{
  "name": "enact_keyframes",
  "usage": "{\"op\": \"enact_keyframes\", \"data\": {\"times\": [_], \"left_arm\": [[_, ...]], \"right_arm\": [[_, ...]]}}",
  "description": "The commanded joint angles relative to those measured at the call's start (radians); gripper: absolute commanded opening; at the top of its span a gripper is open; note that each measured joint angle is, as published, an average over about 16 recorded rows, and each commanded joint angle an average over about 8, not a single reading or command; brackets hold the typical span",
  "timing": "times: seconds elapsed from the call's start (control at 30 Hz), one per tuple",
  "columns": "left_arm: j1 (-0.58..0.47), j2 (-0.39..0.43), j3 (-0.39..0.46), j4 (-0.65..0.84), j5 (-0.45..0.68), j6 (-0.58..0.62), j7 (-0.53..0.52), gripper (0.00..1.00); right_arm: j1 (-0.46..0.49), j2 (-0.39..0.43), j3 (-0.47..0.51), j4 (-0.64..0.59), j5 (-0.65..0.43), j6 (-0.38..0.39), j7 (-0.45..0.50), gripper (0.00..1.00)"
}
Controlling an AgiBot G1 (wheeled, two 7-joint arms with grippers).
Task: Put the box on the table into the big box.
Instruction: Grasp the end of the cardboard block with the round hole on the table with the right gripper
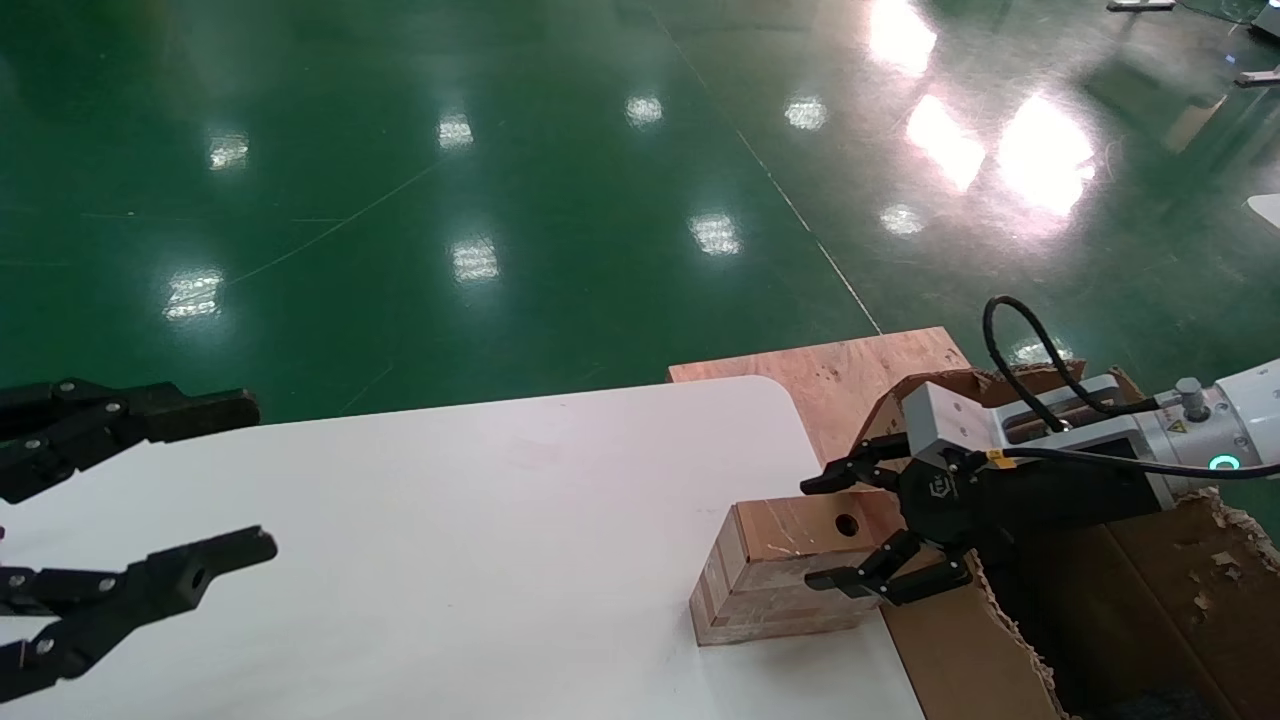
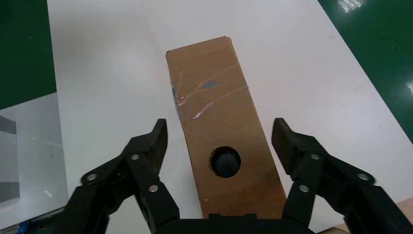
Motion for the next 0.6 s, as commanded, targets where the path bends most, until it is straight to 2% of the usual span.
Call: {"op": "enact_keyframes", "data": {"times": [0.03, 0.47, 0.6], "left_arm": [[0.000, 0.000, 0.000, 0.000, 0.000, 0.000, 0.000, 1.00], [0.000, 0.000, 0.000, 0.000, 0.000, 0.000, 0.000, 1.00], [0.000, 0.000, 0.000, 0.000, 0.000, 0.000, 0.000, 1.00]], "right_arm": [[0.000, 0.000, 0.001, 0.000, 0.000, 0.000, 0.000, 0.00], [-0.001, 0.000, 0.001, 0.004, 0.000, 0.005, 0.003, 0.00], [0.018, 0.006, -0.002, 0.037, 0.004, 0.010, 0.034, 0.00]]}}
